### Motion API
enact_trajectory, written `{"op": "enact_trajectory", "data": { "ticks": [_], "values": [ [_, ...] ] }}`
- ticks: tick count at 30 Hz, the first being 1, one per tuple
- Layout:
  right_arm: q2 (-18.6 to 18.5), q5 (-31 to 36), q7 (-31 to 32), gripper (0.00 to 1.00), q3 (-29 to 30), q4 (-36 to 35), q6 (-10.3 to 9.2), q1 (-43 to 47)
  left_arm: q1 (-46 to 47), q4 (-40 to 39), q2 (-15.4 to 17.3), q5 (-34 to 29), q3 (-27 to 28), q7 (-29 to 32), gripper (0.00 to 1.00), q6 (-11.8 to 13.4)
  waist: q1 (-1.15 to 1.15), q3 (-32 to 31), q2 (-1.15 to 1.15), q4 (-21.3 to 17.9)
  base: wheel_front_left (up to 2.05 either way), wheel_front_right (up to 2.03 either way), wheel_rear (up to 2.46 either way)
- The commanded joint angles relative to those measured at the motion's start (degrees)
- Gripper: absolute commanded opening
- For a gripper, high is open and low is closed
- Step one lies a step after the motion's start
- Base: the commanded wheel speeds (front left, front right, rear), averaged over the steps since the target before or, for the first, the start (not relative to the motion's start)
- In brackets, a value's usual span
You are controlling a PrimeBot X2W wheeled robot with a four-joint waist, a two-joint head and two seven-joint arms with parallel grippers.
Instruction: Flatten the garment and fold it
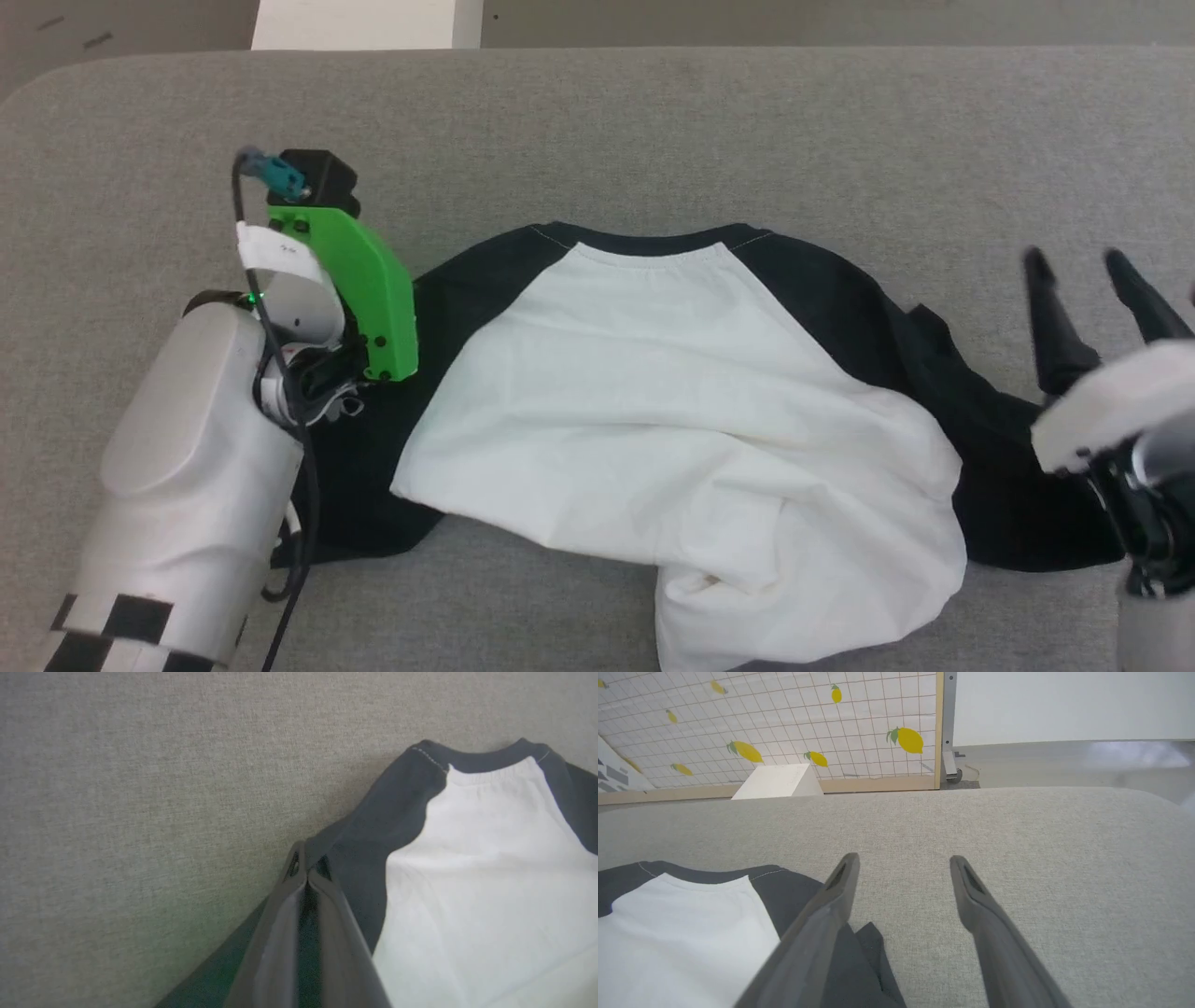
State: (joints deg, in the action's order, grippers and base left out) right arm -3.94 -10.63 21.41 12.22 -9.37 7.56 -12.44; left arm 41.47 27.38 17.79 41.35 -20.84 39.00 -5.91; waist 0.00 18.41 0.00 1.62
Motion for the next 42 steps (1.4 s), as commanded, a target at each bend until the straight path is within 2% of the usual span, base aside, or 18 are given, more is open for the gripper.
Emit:
{"op": "enact_trajectory", "data": {
  "ticks": [1, 11, 15, 19, 29, 30, 31, 36, 42],
  "values": [
    [-1.4, 0.4, 2.9, 1.0, -1.8, -0.2, -0.08, -2.5, -1.7, -1.6, 0.9, 0.1, 0.2, -0.3, 0.0, 0.4, 0.0, 0.4, 0.0, 0.2, 0.0, 0.0, 0.0],
    [-12.2, -1.5, 31.1, 1.0, -19.1, 2.6, -0.08, -13.4, -8.1, -12.0, 2.6, 0.9, 1.0, 0.1, 0.0, 3.0, 0.0, 4.0, 0.0, 1.8, 0.0, 0.0, 0.0],
    [-14.4, -1.8, 37.8, 1.0, -23.6, 3.4, -0.08, -16.6, -8.5, -14.3, 2.8, 1.0, 0.9, 0.6, 0.0, 3.6, 0.0, 5.5, 0.0, 2.9, 0.0, 0.0, 0.0],
    [-15.4, -1.0, 40.1, 1.0, -26.3, 5.3, -0.08, -18.5, -8.4, -15.6, 3.0, 1.0, 0.9, 0.8, 0.0, 3.9, 0.0, 7.0, 0.0, 3.8, 0.0, 0.0, 0.0],
    [-16.0, -1.7, 39.8, 0.98, -31.6, 12.7, -0.08, -19.7, -8.2, -17.0, 3.1, 1.4, 0.7, 0.9, 0.0, 3.8, 0.0, 9.5, 0.0, 4.7, 0.0, 0.0, 0.0],
    [-16.1, -2.1, 39.9, 0.25, -31.8, 13.1, -0.08, -19.8, -8.2, -17.0, 3.1, 1.5, 0.6, 0.9, 0.0, 3.8, 0.0, 9.6, 0.0, 4.6, 0.0, 0.0, 0.0],
    [-16.2, -2.5, 39.9, 0.0, -31.8, 13.4, -0.08, -20.1, -8.2, -16.9, 3.1, 1.5, 0.6, 0.8, 0.0, 3.8, 0.0, 9.7, 0.0, 4.6, 0.0, 0.0, 0.0],
    [-16.5, -3.9, 37.3, 0.0, -30.8, 13.5, -0.08, -21.6, -7.9, -16.8, 2.8, 2.5, 0.9, 0.3, 0.0, 3.3, 0.0, 8.9, 0.0, 4.1, 0.0, 0.0, 0.0],
    [-15.5, -6.0, 32.0, 0.0, -27.1, 11.9, -0.08, -22.9, -6.7, -17.3, 2.6, 3.4, 2.5, -2.0, 0.0, 2.7, 0.0, 4.5, 0.0, 3.4, 0.0, 0.0, 0.0]
  ]
}}
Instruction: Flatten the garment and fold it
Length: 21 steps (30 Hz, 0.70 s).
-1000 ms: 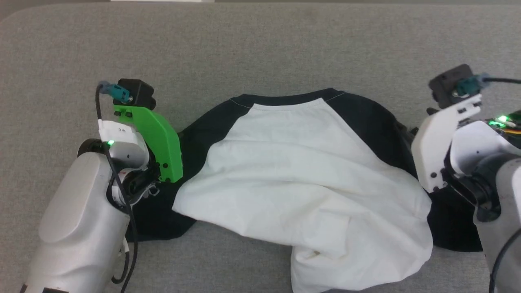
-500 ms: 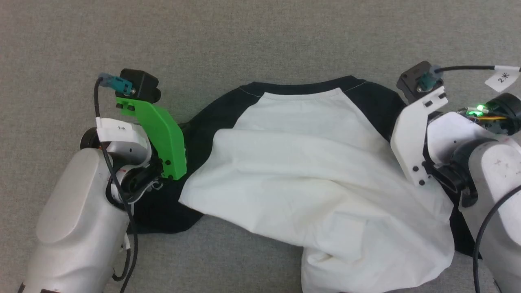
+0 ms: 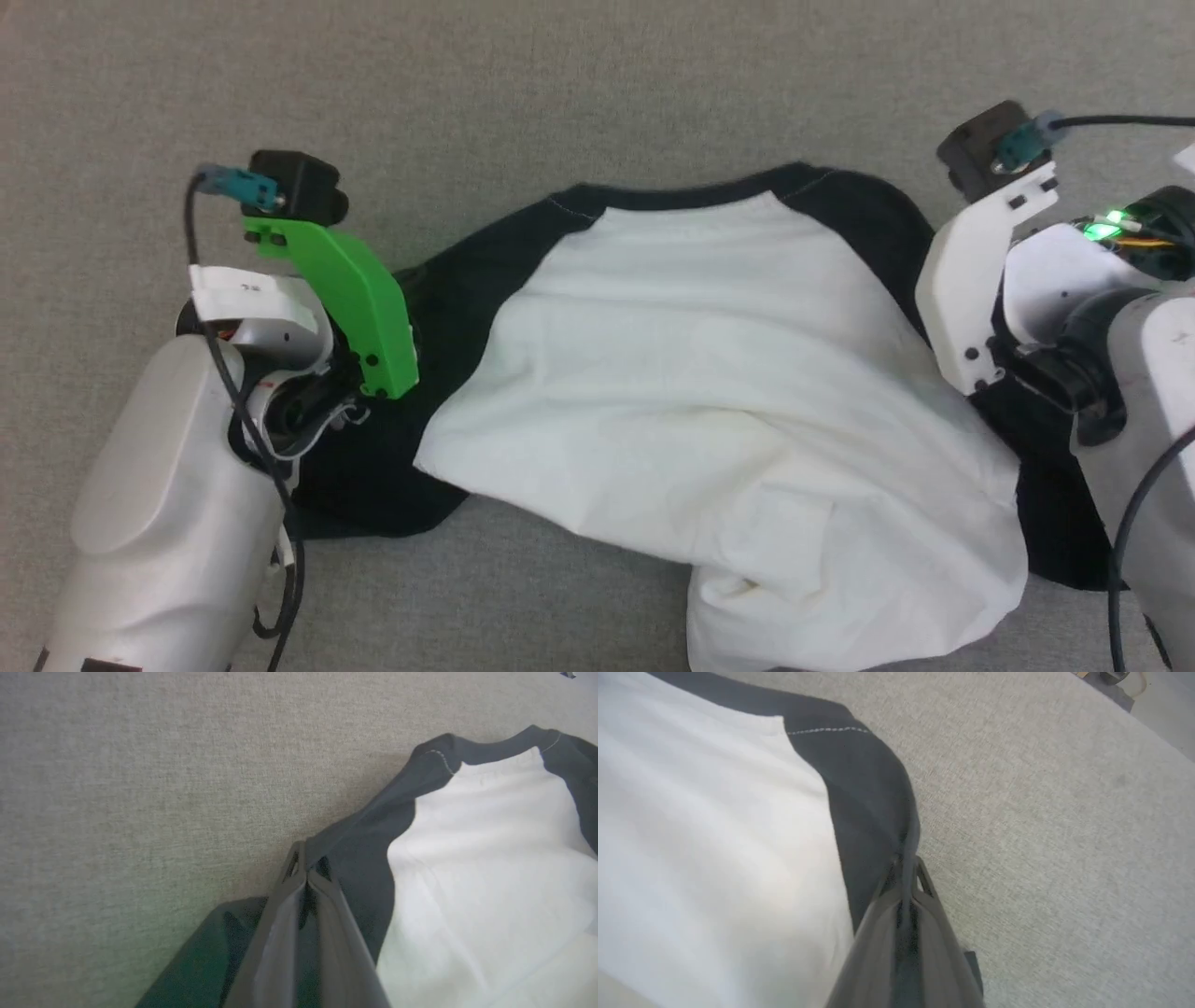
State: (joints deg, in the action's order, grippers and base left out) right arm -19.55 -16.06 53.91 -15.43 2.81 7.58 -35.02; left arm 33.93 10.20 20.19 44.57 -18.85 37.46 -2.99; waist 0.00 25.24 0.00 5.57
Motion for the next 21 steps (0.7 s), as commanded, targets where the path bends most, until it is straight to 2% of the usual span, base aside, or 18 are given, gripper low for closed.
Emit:
{"op": "enact_trajectory", "data": {
  "ticks": [1, 6, 13, 21],
  "values": [
    [0.2, -1.1, -1.0, 0.0, 1.1, -0.7, -0.09, -0.5, 1.2, -0.3, 0.3, 0.2, 0.7, -1.0, 0.0, -0.5, 0.0, -3.2, 0.0, -0.6, 0.0, 0.0, 0.0],
    [-0.6, -4.7, -2.6, 0.0, 3.1, -4.0, -0.09, -2.5, 5.5, -1.6, -0.3, 1.1, 2.1, -4.5, 0.0, -2.0, 0.0, -8.2, 0.0, -1.2, 0.0, 0.0, 0.0],
    [0.1, -8.8, -5.1, 0.0, 6.6, -4.0, -0.09, -8.1, 14.9, 0.3, 0.3, -1.0, 3.4, -7.5, 0.0, -2.4, 0.0, -15.2, 0.0, -2.7, 0.0, 0.0, 0.0],
    [3.4, -14.3, -7.5, 0.0, 11.0, -0.9, -0.09, -15.5, 24.9, 5.3, 0.3, -6.2, 4.5, -13.0, 0.0, 0.1, 0.0, -20.3, 0.0, -4.2, 0.0, 0.0, 0.0]
  ]
}}
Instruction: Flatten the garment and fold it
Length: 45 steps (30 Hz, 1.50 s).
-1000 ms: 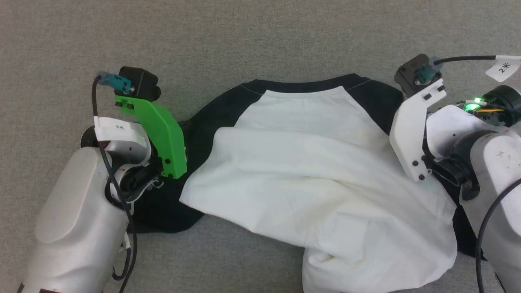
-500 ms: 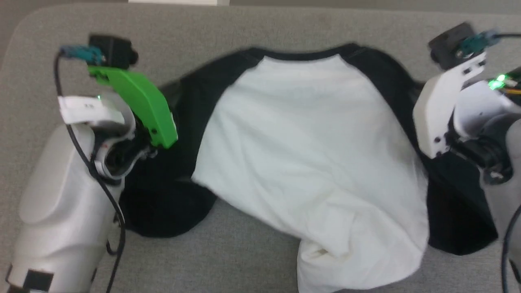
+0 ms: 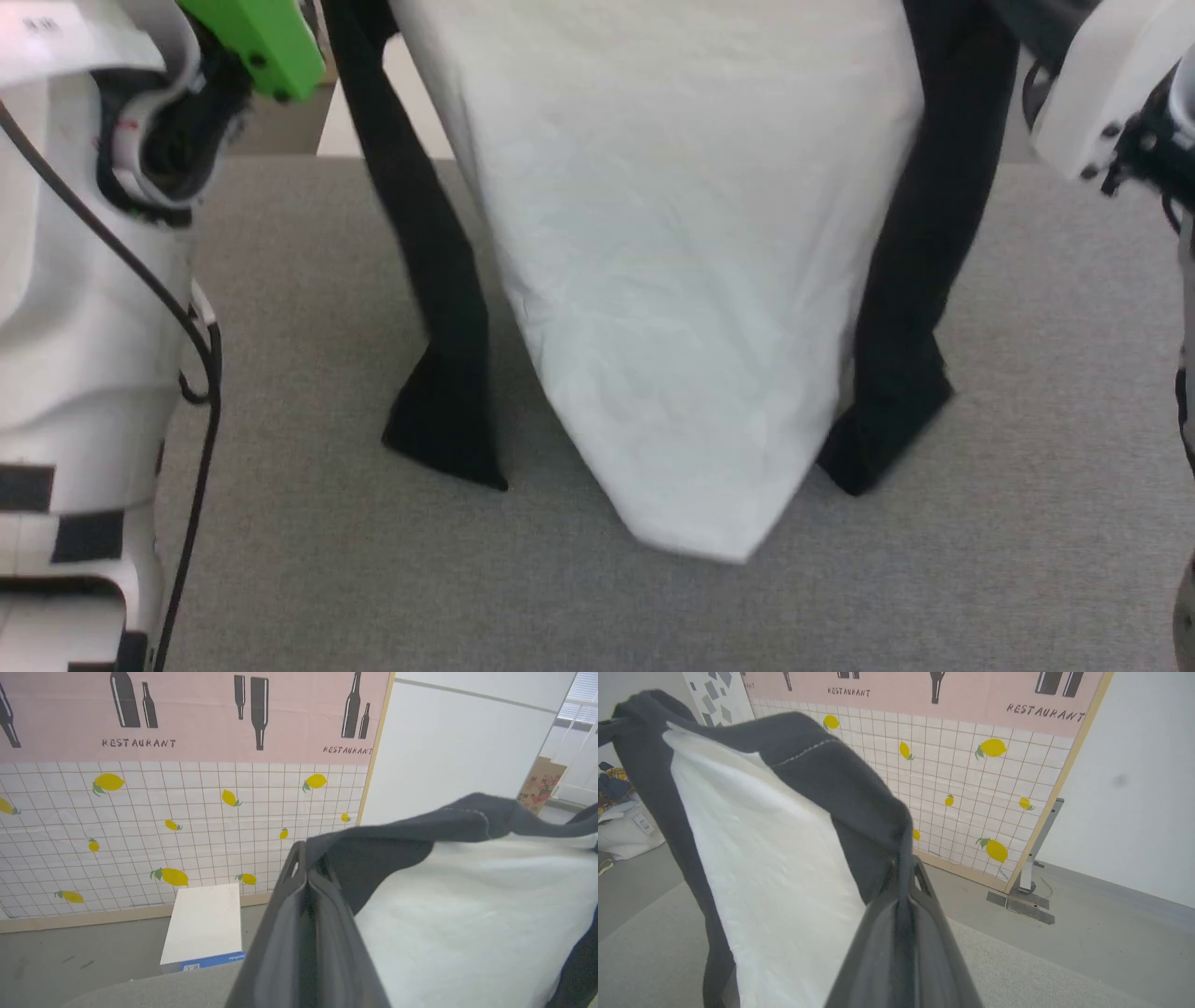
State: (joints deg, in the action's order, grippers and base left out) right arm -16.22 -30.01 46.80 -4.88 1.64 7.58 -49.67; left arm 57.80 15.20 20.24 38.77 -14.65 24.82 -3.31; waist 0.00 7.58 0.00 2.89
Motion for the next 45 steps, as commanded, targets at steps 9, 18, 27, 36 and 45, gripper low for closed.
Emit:
{"op": "enact_trajectory", "data": {
  "ticks": [9, 18, 27, 36, 45],
  "values": [
    [3.0, -1.1, -0.7, 0.0, 1.9, 5.3, -0.09, -9.6, 10.2, 9.8, 1.1, -5.9, 0.5, -6.8, 0.0, 3.1, 0.0, -1.9, 0.0, -3.3, 0.0, 0.0, 0.0],
    [4.4, 5.8, -6.0, 0.0, -1.6, 14.1, -0.09, -23.0, 20.1, 18.0, 4.1, -11.5, -1.9, -9.0, 0.0, 2.9, 0.0, 6.2, 0.0, -5.6, 0.0, 0.0, 0.0],
    [6.8, 12.5, -17.0, 0.0, -4.5, 26.4, -0.09, -38.4, 31.9, 22.8, 5.6, -16.2, -3.1, -14.1, 0.0, 4.2, 0.0, 15.5, 0.0, -7.3, 0.0, 0.0, 0.0],
    [9.1, 19.7, -32.0, 0.0, -1.3, 35.2, -0.09, -49.6, 39.2, 25.9, 6.4, -16.7, -1.2, -25.5, 0.0, 4.8, 0.0, 23.1, 0.0, -6.1, 0.0, 0.0, 0.0],
    [9.0, 18.0, -37.2, 0.0, -3.7, 39.4, -0.09, -50.8, 37.7, 30.0, 4.3, -14.0, -1.1, -30.8, 0.0, 1.3, 0.0, 26.7, 0.0, -4.2, 0.0, 0.0, 0.0]
  ]
}}
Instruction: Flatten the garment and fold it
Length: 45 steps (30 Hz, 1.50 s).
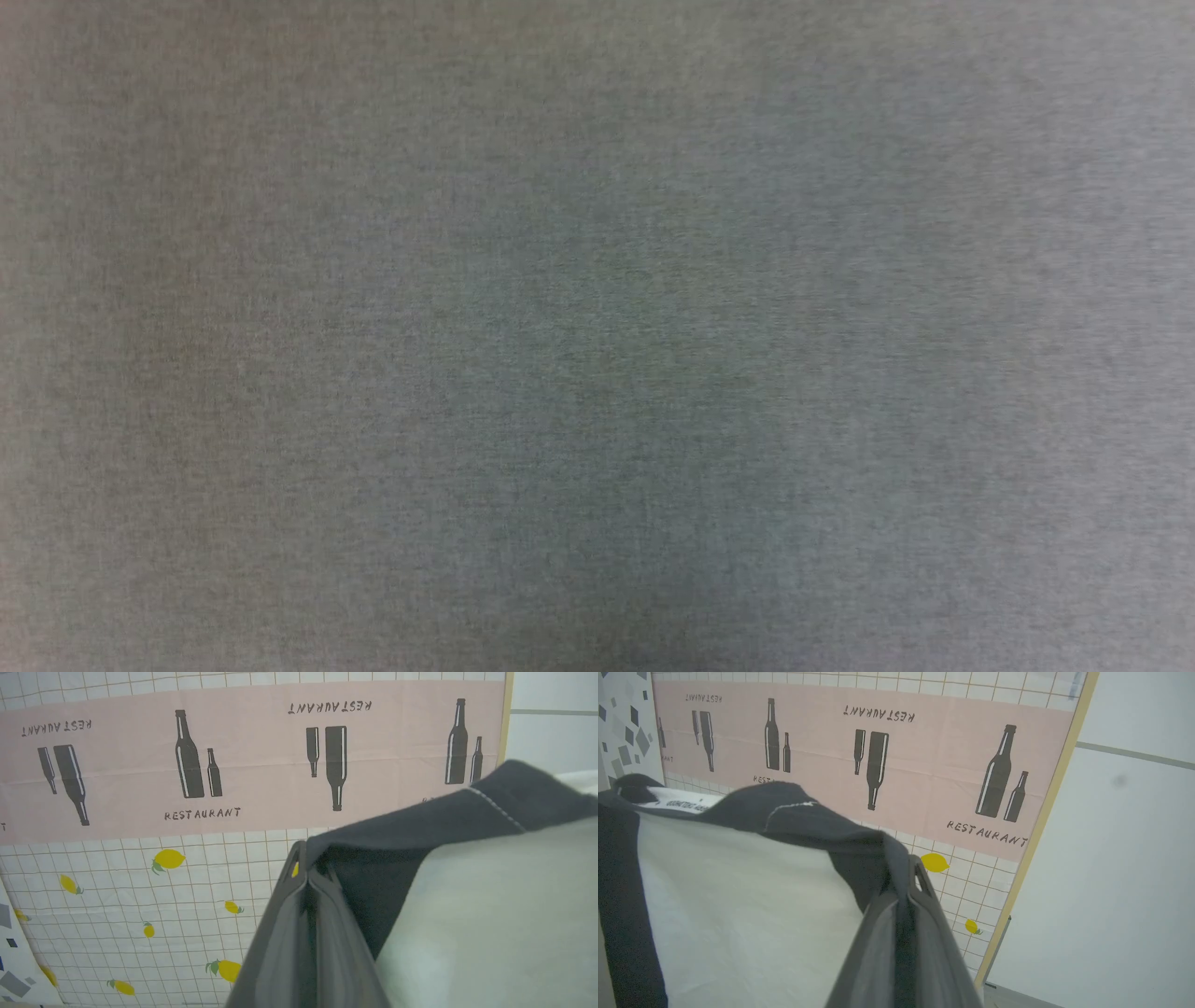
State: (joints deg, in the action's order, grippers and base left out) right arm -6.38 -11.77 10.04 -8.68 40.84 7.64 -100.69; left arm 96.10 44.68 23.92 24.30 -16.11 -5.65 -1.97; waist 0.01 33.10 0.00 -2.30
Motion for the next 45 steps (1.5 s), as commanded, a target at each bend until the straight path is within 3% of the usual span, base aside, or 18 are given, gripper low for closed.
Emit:
{"op": "enact_trajectory", "data": {
  "ticks": [1, 8, 14, 26, 34, 41, 45],
  "values": [
    [-1.1, -0.9, -0.7, 0.0, -0.8, 0.3, -0.15, 1.0, -1.3, 1.2, 0.2, 1.0, 0.5, -0.9, 0.0, -0.5, -0.01, 1.2, 0.0, 1.1, 0.0, 0.0, 0.0],
    [-3.2, -8.3, -1.8, 0.0, -6.1, -0.2, -0.15, 9.9, -9.3, 5.5, -2.8, 4.4, 0.2, -3.8, 0.0, -3.2, -0.01, -2.1, 0.0, 2.2, 0.0, 0.0, 0.0],
    [-6.0, -16.8, -3.0, 0.0, -10.6, -4.4, -0.15, 22.8, -19.8, 7.1, -3.9, 7.1, 0.3, -5.8, 0.0, -4.2, -0.01, -9.2, 0.0, 2.7, 0.0, 0.0, 0.0],
    [-13.4, -27.9, -4.5, 0.0, -12.9, -15.9, -0.15, 58.3, -53.1, -0.2, -8.1, 12.2, -0.8, -6.4, 0.0, -3.9, -0.01, -24.8, 0.0, 4.9, 0.0, 0.0, 0.0],
    [-16.0, -27.8, -1.6, 0.0, -10.7, -22.8, -0.15, 78.6, -74.4, -9.3, -9.3, 14.6, -3.1, 0.1, 0.0, -0.4, -0.01, -29.8, 0.0, 5.1, 0.0, 0.0, 0.0],
    [-17.2, -23.5, 2.9, 0.0, -9.3, -27.2, -0.15, 90.8, -86.6, -16.5, -6.8, 16.1, -3.4, 6.8, 0.0, 4.3, -0.01, -32.2, 0.0, 4.6, 0.0, 0.0, 0.0],
    [-17.2, -21.2, 8.1, 0.0, -8.2, -30.4, -0.15, 97.3, -92.4, -20.8, -4.4, 15.4, -4.6, 12.5, 0.0, 8.2, -0.01, -33.2, 0.0, 4.5, 0.0, 0.0, 0.0]
  ]
}}
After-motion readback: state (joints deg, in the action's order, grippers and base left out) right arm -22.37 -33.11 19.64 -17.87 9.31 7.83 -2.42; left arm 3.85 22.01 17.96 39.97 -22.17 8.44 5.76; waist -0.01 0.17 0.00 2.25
